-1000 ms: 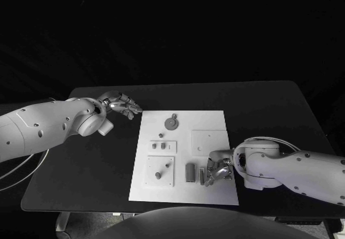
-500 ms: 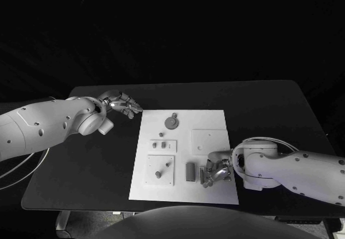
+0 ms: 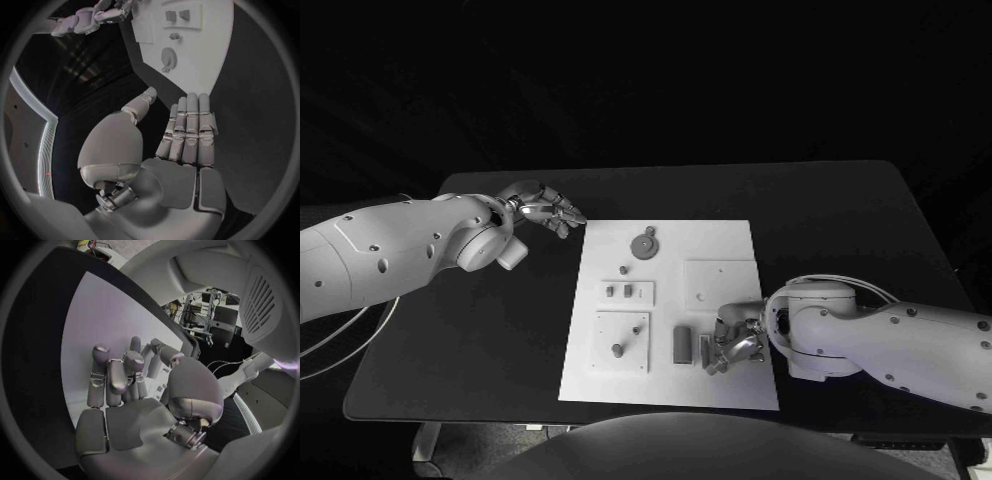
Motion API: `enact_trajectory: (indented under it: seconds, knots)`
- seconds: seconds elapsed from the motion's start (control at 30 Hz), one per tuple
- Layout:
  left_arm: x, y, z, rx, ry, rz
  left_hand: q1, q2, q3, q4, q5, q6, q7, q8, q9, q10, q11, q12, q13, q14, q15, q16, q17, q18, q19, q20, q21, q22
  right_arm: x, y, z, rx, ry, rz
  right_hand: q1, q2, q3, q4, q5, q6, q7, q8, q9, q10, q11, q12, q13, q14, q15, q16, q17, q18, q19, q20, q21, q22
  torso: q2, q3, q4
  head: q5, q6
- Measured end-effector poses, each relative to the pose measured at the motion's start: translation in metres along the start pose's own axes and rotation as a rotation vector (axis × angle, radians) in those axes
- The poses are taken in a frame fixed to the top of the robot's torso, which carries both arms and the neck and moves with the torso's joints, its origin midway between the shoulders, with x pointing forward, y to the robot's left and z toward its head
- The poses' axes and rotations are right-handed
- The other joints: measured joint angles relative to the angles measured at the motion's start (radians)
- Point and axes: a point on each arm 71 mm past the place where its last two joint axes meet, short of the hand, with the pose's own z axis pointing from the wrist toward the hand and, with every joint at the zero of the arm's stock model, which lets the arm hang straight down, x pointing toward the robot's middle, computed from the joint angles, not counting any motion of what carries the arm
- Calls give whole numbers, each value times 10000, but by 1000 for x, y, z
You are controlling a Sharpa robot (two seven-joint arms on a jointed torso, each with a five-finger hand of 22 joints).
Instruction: Assemble the parts on the task board
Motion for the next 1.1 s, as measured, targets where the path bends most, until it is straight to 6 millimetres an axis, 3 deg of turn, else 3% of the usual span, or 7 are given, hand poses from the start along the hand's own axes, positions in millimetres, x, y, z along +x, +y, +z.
enact_trajectory:
  seconds: [1.1]
  knots:
    - [1, 0, 0, -37, 42, 11, 0, 0, -27, 26, 0, 0, 0, 0, 2, 0, 0, 0, 6, 36, 36, -39, 28, -64, 0, 0, 0, 11, -5, -6, 5, 301, -261, -27, -54, 53, -84, 193, -2, 1, -2, 16, 18, 0, 1, 0, 29, 31, -32, 0, -20, 1, 12, 19, 0, 0, -2, 4, 0, -11, -15]
